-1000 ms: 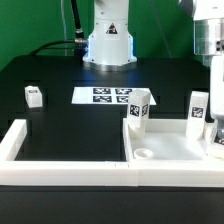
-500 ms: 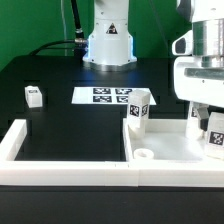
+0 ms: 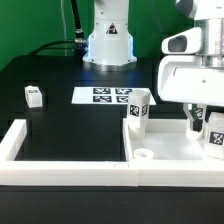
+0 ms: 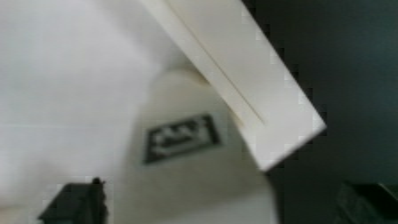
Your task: Assemble square table
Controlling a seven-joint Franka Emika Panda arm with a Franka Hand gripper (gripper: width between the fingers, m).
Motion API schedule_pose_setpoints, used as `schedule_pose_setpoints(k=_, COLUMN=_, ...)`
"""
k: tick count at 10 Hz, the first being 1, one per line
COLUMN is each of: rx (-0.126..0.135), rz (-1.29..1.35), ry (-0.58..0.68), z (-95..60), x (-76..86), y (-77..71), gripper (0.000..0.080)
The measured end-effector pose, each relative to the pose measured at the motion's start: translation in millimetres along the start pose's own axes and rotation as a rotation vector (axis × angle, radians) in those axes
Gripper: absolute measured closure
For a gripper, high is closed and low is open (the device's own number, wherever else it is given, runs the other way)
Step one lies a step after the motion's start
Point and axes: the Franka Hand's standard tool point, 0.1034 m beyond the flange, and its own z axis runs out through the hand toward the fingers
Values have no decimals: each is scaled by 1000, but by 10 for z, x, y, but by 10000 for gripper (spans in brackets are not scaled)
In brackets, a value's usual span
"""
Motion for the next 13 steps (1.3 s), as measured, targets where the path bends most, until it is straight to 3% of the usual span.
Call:
schedule_pose_setpoints(k=1, rx=-1, rz=17, ry=0, z=4, x=-3, y=4, gripper=151)
schedule_pose_setpoints(k=2, rx=-1, rz=38, ry=0, z=4, x=-2, y=4, gripper=257)
schedule_pose_setpoints(k=3, rx=0, rz=105, ry=-1, z=4, x=-3, y=3, gripper=257)
schedule_pose_setpoints(k=4, rx=-9, rz=174, ry=-6, z=15, x=-14, y=28, gripper=439)
schedule_pose_setpoints(k=5, rx=-26, rz=223, ry=-16, z=24, x=-17, y=84, gripper=504)
schedule_pose_setpoints(k=7, rx=-50, rz=555, ry=-33, z=7, x=-49, y=77, gripper=506)
schedule_pose_setpoints(k=8, rx=-49, rz=753, ry=-37, z=12, x=-89, y=50, gripper=506)
schedule_pose_setpoints(k=10, rx=4, rz=1125, ry=-55, z=47, x=-94, y=7, gripper=508)
schedule_pose_setpoints(k=13, rx=8, rz=1202, ry=-66, z=47, x=-87, y=14, gripper=508)
